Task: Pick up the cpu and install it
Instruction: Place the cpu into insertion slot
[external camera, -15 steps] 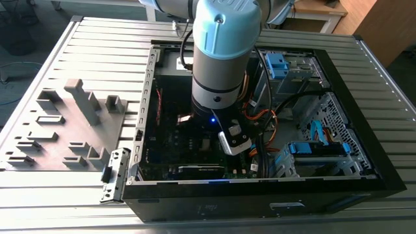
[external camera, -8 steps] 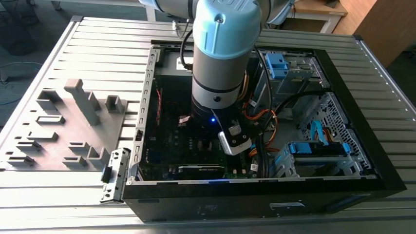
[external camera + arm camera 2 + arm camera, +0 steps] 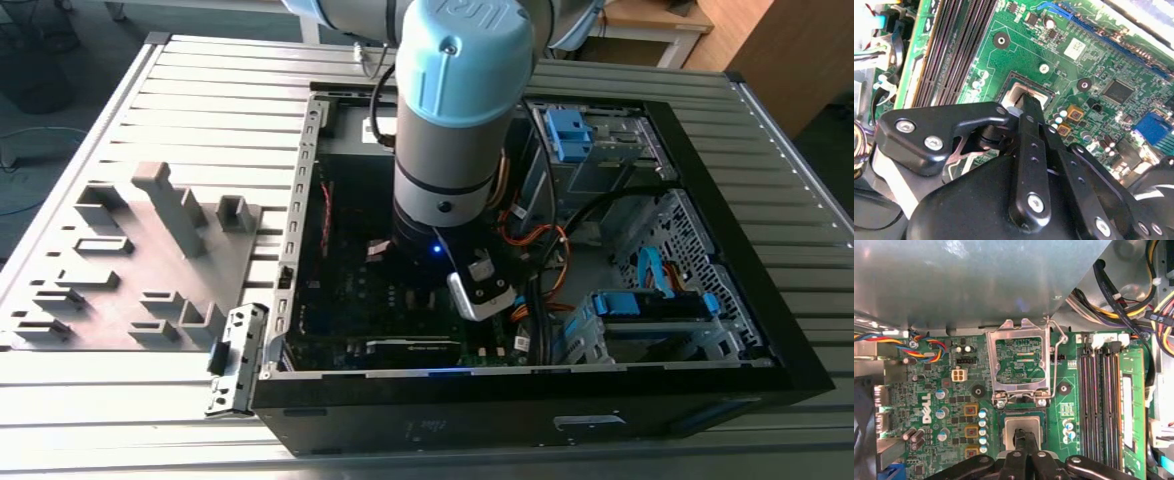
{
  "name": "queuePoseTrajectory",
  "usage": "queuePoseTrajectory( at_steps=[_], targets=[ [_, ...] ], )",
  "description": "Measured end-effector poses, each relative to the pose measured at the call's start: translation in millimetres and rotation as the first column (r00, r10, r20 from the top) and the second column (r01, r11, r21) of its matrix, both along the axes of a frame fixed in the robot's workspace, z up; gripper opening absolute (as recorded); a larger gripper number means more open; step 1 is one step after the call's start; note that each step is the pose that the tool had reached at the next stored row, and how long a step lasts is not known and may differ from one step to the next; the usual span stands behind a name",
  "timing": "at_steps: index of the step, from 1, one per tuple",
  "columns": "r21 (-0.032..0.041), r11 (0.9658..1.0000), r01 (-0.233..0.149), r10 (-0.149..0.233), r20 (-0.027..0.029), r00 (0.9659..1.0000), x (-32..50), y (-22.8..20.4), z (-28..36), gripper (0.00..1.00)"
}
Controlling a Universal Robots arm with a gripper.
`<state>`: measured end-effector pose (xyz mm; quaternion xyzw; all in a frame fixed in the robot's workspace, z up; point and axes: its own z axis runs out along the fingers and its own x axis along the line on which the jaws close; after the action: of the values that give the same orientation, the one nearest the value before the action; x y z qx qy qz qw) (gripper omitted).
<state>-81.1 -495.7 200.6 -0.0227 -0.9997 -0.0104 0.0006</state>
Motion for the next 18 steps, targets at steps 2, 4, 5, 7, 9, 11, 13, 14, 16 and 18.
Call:
queuePoseTrajectory(
  at_steps=[2,4,5,7,9,11,13,14,16,18],
  targets=[
    [-0.0003,1.0000,0.000,0.000,-0.0001,1.0000,-0.2,-0.1,-1.1,0.11],
    [0.0002,1.0000,0.000,0.000,0.0001,1.0000,-0.4,0.0,-2.2,0.11],
    [0.0009,1.0000,0.000,0.000,0.0000,1.0000,-0.6,0.0,-2.7,0.11],
    [0.0044,1.0000,0.000,0.000,0.0000,1.0000,-0.8,0.0,-3.3,0.11],
    [0.0065,1.0000,0.000,0.000,-0.0001,1.0000,-0.8,0.0,-3.3,0.11],
    [0.0092,1.0000,0.000,0.000,0.0001,1.0000,-0.8,0.0,-3.7,0.11],
    [0.0094,1.0000,0.000,0.000,0.0000,1.0000,-0.7,0.0,-4.4,0.11],
    [0.0094,1.0000,0.000,0.000,0.0000,1.0000,-0.7,0.0,-5.0,0.11],
    [0.0090,1.0000,0.000,0.000,-0.0001,1.0000,-0.8,-0.1,-5.5,0.11],
    [0.0089,1.0000,0.000,0.000,-0.0002,1.0000,-0.8,-0.1,-5.6,0.11]
  ],
)
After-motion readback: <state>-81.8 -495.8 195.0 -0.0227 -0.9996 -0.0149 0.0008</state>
